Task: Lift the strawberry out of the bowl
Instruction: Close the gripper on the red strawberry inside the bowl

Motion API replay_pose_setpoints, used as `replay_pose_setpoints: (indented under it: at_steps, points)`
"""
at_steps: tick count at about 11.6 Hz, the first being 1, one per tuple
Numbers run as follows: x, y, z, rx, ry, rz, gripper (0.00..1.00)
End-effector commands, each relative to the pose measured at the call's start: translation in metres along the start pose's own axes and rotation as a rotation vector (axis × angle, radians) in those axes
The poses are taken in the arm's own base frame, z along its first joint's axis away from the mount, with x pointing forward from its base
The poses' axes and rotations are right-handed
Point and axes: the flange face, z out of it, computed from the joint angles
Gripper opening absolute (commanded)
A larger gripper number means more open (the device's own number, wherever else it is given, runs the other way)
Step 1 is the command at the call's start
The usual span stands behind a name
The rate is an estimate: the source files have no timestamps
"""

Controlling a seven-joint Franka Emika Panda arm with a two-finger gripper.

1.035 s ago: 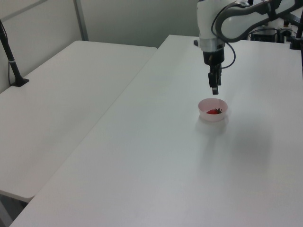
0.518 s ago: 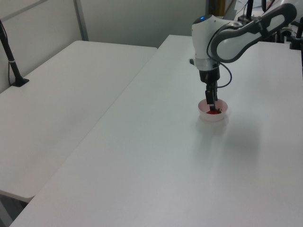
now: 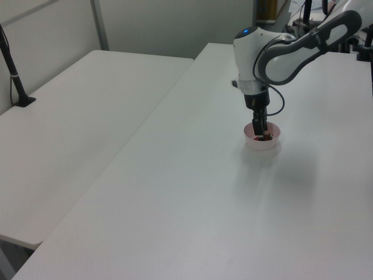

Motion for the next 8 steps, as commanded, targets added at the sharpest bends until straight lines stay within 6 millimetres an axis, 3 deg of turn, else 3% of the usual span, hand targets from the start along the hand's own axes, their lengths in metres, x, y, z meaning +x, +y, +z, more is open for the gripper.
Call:
replay_pose_setpoints:
  at_steps: [1,4,8]
  points:
    - [0.002,-0.001,0.01,-0.022,0.023,0.018,0.7]
    - [0.001,0.003,0.006,-0.027,0.021,0.024,0.4]
    - [-0.003,0.005,-0.024,-0.026,0.007,0.037,0.39]
